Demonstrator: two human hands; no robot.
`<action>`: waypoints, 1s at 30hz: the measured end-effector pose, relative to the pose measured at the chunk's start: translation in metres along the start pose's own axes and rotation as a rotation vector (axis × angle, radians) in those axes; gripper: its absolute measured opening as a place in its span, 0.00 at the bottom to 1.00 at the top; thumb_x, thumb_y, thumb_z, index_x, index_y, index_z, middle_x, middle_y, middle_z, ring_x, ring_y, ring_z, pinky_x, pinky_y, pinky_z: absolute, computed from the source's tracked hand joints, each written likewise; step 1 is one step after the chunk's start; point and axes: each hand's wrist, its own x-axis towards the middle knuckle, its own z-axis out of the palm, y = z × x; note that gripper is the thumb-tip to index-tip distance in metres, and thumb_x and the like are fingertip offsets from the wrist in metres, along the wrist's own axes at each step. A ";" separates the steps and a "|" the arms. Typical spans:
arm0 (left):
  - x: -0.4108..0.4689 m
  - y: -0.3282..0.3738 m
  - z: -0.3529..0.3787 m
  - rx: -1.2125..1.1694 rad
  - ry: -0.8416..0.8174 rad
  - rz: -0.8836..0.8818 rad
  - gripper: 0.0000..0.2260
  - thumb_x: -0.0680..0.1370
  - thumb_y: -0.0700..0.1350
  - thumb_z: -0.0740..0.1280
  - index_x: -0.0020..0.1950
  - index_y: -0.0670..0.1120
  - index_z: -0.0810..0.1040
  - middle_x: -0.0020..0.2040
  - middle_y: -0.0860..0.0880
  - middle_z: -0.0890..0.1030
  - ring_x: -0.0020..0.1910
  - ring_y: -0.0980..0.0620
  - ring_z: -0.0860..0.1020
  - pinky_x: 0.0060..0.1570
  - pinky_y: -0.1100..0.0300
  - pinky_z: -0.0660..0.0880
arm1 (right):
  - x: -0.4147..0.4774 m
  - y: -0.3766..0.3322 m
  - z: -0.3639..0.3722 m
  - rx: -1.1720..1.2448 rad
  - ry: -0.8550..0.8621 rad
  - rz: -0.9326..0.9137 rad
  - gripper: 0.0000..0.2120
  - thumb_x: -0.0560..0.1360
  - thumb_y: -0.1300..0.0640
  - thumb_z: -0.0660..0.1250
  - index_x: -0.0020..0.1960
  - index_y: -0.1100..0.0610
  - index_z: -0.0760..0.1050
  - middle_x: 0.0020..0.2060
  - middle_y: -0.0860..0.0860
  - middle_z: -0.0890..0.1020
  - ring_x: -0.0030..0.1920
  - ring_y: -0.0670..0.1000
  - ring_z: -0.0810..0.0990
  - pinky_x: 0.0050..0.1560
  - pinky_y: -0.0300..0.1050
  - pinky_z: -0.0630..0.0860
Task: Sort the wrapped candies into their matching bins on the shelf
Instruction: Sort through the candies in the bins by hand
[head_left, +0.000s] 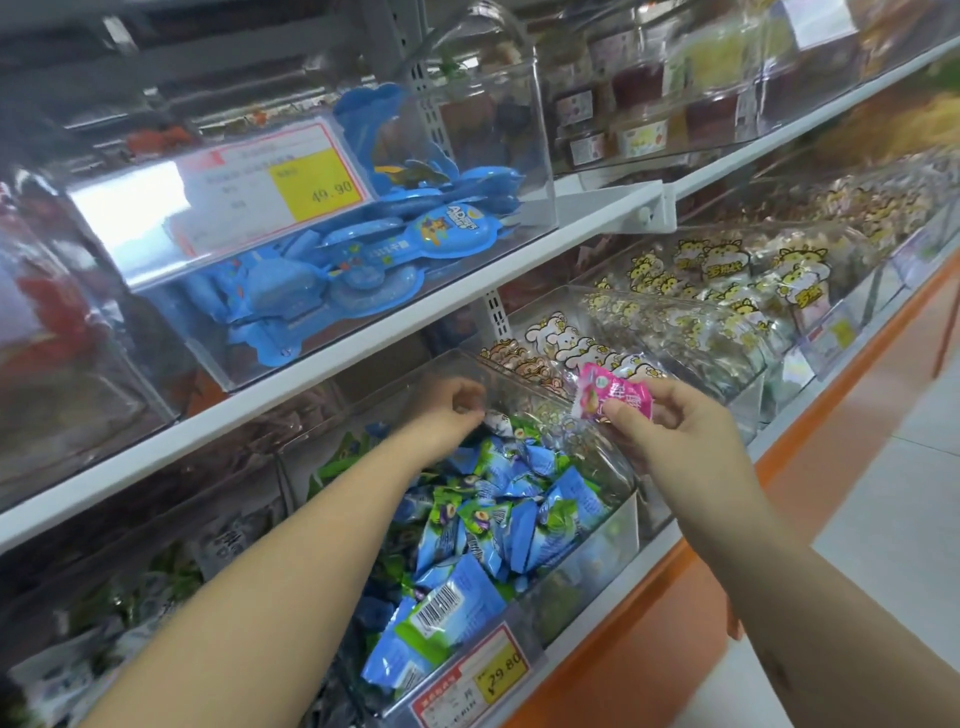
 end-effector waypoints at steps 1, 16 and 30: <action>0.005 -0.003 0.004 0.049 -0.028 -0.009 0.14 0.77 0.41 0.68 0.62 0.48 0.75 0.58 0.51 0.78 0.55 0.52 0.76 0.56 0.60 0.71 | 0.001 0.001 0.000 0.017 0.003 0.008 0.05 0.73 0.57 0.71 0.45 0.50 0.76 0.42 0.52 0.83 0.41 0.50 0.81 0.41 0.45 0.72; -0.001 0.006 -0.015 0.173 0.057 0.024 0.07 0.74 0.43 0.69 0.49 0.51 0.75 0.52 0.51 0.78 0.44 0.56 0.75 0.36 0.66 0.69 | 0.001 -0.002 0.009 -0.004 0.008 0.014 0.05 0.73 0.51 0.71 0.46 0.48 0.76 0.44 0.47 0.83 0.49 0.49 0.81 0.51 0.48 0.77; -0.218 -0.047 -0.113 0.046 0.402 0.040 0.11 0.77 0.42 0.66 0.56 0.56 0.76 0.36 0.58 0.77 0.25 0.67 0.71 0.28 0.73 0.65 | -0.084 -0.039 0.076 -0.190 -0.377 -0.219 0.07 0.74 0.57 0.70 0.50 0.48 0.75 0.35 0.41 0.78 0.32 0.35 0.74 0.34 0.27 0.69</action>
